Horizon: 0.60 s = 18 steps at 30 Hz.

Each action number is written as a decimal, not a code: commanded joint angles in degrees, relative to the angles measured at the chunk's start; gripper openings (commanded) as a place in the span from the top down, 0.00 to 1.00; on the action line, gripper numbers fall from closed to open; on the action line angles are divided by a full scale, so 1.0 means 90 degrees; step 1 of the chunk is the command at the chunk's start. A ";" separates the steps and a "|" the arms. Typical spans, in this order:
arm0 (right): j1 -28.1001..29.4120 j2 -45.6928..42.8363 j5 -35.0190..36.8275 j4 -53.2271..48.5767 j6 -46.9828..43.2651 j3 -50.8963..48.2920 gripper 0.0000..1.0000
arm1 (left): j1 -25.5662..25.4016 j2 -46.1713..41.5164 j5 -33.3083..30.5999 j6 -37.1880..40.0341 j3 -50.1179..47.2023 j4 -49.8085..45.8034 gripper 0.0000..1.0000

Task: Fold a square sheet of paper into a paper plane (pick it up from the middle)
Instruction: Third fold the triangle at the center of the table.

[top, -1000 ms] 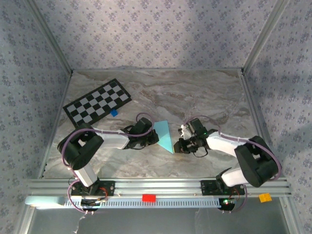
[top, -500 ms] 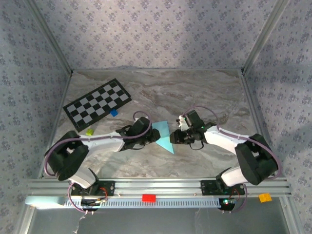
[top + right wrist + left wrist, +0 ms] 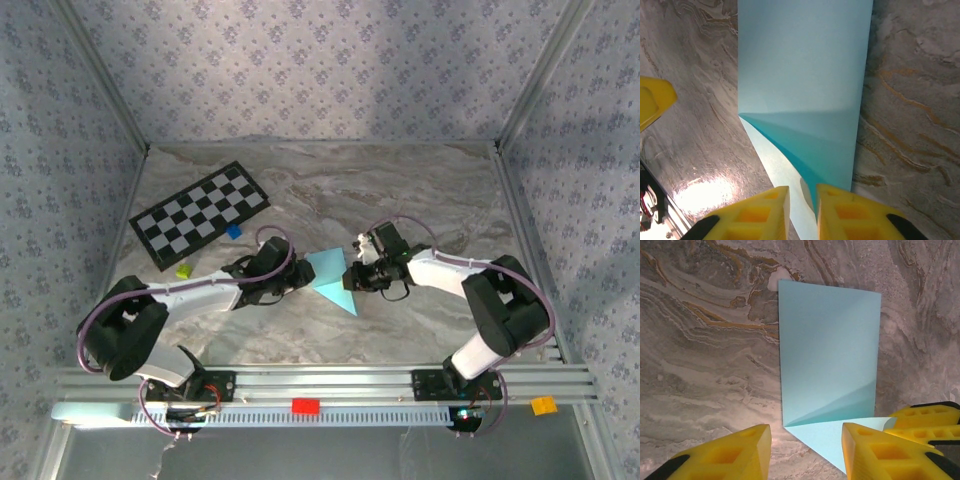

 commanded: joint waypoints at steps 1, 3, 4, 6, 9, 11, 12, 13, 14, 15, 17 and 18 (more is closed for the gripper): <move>0.0003 0.0003 -0.0177 0.0009 -0.0089 0.0135 0.85 | 0.0096 -0.0163 0.0233 -0.0021 -0.0071 0.0050 0.58; -0.0026 -0.0023 -0.0206 0.0010 -0.0085 0.0108 0.87 | 0.0166 -0.0165 0.0314 -0.0044 -0.0102 0.0118 0.58; -0.0041 -0.0039 -0.0223 0.0011 -0.0090 0.0080 0.88 | 0.0205 -0.0163 0.0365 -0.0061 -0.0141 0.0181 0.57; -0.0085 -0.0108 -0.0268 0.0035 -0.0090 0.0009 0.91 | 0.0281 -0.0142 0.0500 -0.0124 -0.0189 0.0324 0.55; -0.0186 -0.0277 -0.0461 0.0195 -0.0012 -0.0146 0.95 | 0.0368 -0.0080 0.0699 -0.0188 -0.0251 0.0574 0.52; -0.0292 -0.0441 -0.0668 0.0458 0.0106 -0.0342 0.96 | 0.0428 -0.0015 0.0864 -0.0184 -0.0239 0.0689 0.50; -0.0345 -0.0506 -0.0759 0.0608 0.0164 -0.0421 0.97 | 0.0456 0.0023 0.0937 -0.0185 -0.0216 0.0743 0.48; -0.0405 -0.0569 -0.0865 0.0757 0.0255 -0.0525 0.97 | 0.0484 0.0058 0.1032 -0.0191 -0.0203 0.0811 0.47; -0.0473 -0.0615 -0.0964 0.0890 0.0325 -0.0612 0.97 | 0.0515 0.0110 0.1100 -0.0210 -0.0194 0.0882 0.46; -0.0522 -0.0636 -0.1056 0.0975 0.0370 -0.0658 0.97 | 0.0529 0.0140 0.1152 -0.0230 -0.0182 0.0938 0.45; -0.0611 -0.0710 -0.1154 0.1061 0.0424 -0.0752 0.97 | 0.0575 0.0230 0.1238 -0.0288 -0.0182 0.1111 0.44; -0.0636 -0.0716 -0.1173 0.1083 0.0427 -0.0774 0.97 | 0.0595 0.0276 0.1283 -0.0316 -0.0173 0.1186 0.43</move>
